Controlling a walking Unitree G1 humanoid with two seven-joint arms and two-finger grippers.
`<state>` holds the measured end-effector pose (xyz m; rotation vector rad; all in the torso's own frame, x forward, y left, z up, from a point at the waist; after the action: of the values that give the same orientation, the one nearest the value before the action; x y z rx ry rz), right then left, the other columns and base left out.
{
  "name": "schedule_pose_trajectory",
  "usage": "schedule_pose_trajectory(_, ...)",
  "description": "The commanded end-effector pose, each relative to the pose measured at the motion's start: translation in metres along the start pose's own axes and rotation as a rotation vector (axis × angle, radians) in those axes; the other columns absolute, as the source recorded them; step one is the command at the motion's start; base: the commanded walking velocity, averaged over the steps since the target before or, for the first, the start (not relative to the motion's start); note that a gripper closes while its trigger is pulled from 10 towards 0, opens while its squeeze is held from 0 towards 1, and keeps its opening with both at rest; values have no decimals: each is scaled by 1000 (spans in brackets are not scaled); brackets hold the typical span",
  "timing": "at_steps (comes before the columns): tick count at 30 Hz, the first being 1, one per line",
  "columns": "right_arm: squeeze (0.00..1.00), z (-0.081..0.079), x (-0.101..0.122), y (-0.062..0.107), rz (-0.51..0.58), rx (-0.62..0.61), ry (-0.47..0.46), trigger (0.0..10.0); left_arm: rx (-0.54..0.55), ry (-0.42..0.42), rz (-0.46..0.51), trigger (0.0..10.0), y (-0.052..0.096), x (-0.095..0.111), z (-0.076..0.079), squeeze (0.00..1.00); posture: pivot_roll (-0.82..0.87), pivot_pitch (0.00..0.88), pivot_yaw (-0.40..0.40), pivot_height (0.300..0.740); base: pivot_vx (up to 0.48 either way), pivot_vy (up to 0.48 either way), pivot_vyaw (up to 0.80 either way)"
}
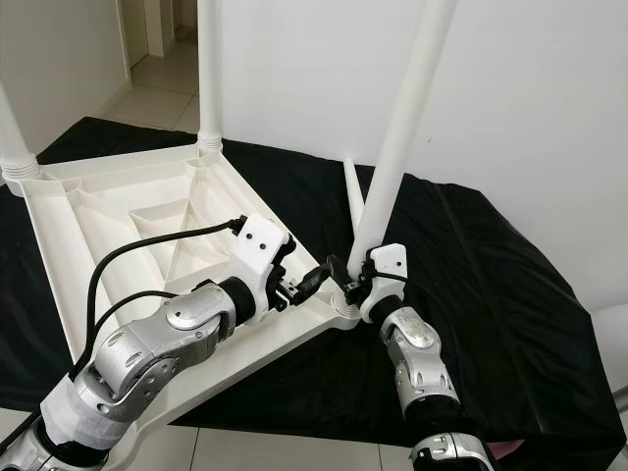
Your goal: Building children table
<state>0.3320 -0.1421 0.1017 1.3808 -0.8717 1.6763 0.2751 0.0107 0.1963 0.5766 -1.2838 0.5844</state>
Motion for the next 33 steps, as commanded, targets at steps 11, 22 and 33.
schedule_pose_trajectory(11,0,-58,-40,24,-174,276,-183,10000,-143,-20,-32,10000,-2,-1,12,0,22,0,-139,740,0,0,0)
schedule_pose_trajectory(22,0,-15,-10,16,-63,126,-155,10000,-162,-9,-6,10000,-3,5,13,0,21,0,-138,740,0,0,0)
schedule_pose_trajectory(33,0,12,32,11,39,150,-99,10000,-263,25,27,10000,2,19,16,1000,26,0,-140,740,0,0,0)
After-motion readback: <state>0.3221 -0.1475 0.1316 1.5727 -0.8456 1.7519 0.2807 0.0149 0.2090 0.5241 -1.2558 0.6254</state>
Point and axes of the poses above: a point about 5 cm out from each wrist's last joint towards the gripper, its own y axis pointing back from the gripper into the wrist, its own x axis along the axis of the wrist's last joint, z = x × y, the point moved 2 cm from there along -y, pointing out of the wrist towards the gripper, and after that the axes turned 13 degrees about y, right-handed, at the moved point
